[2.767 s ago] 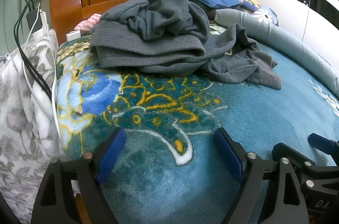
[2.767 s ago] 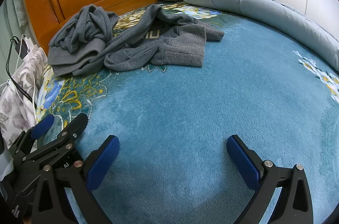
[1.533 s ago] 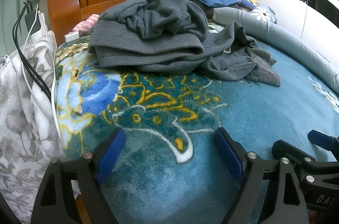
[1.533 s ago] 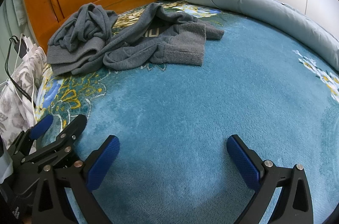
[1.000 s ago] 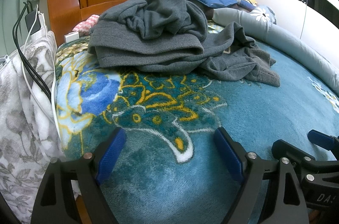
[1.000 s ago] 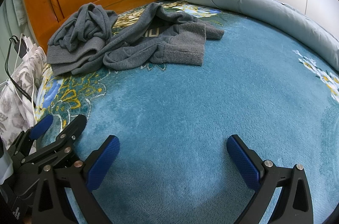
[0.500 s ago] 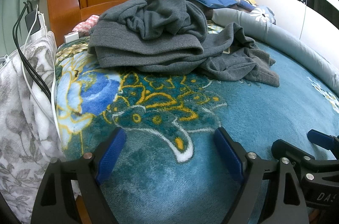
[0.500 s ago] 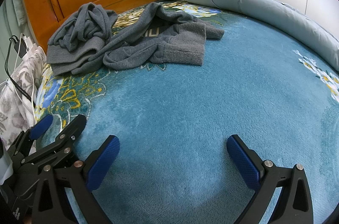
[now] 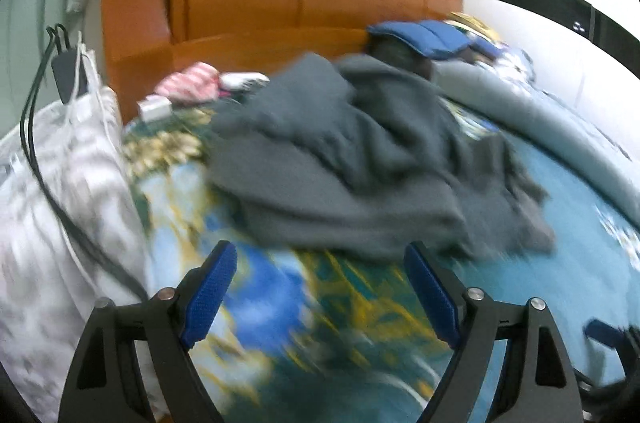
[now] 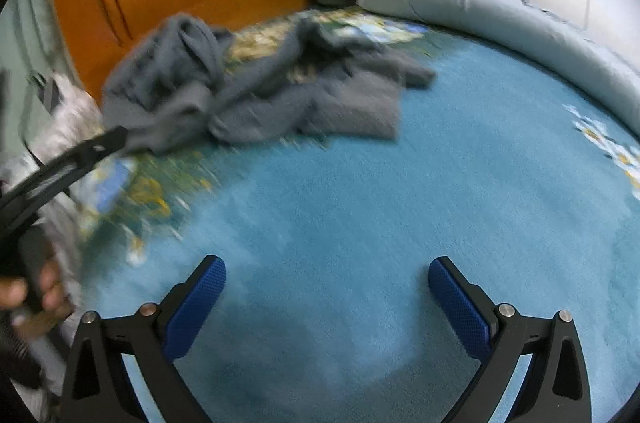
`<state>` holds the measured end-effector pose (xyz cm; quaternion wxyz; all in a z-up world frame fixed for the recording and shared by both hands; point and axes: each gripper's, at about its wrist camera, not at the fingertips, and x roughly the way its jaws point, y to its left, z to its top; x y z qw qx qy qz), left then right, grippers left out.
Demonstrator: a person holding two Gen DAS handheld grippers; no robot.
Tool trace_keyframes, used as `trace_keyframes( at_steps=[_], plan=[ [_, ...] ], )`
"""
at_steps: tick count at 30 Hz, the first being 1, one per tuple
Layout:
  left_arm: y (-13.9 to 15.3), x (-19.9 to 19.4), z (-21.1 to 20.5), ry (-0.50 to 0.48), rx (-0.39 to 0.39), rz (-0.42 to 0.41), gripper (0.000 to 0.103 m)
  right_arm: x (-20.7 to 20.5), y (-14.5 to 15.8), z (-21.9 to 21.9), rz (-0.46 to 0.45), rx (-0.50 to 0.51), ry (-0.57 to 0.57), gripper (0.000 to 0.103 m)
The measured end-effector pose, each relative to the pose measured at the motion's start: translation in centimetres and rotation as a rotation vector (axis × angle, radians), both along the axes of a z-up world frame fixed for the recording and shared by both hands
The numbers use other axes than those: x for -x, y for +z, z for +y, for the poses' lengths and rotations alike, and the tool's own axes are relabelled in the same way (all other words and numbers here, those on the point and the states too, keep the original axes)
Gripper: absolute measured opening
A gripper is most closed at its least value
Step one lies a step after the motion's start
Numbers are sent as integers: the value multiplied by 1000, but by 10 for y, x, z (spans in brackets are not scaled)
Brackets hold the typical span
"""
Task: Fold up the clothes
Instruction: 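Grasp the grey clothes pile with the left tool while the right tool grasps it too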
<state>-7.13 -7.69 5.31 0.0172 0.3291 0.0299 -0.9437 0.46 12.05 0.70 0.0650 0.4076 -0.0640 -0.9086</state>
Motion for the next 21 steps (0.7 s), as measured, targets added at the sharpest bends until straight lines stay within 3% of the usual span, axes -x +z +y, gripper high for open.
trace_keyframes(
  at_steps=[4, 8, 11, 17, 19, 21],
  plan=[
    [4, 27, -32, 55, -48, -24, 87, 27, 22, -6, 66, 3, 28, 103],
    [-2, 41, -50, 65, -169, -43, 87, 82, 38, 11, 64, 111, 1, 102],
    [-3, 46, -45, 89, -177, -34, 87, 115, 41, 10, 75, 143, -19, 98],
    [-8, 57, -31, 43, -231, -66, 87, 160, 43, 0, 85, 214, -14, 73],
    [-9, 57, -33, 57, -252, -53, 86, 172, 35, -5, 48, 235, -13, 58],
    [-10, 58, -33, 57, -268, -49, 72, 182, 30, -7, 20, 284, -15, 44]
  ],
)
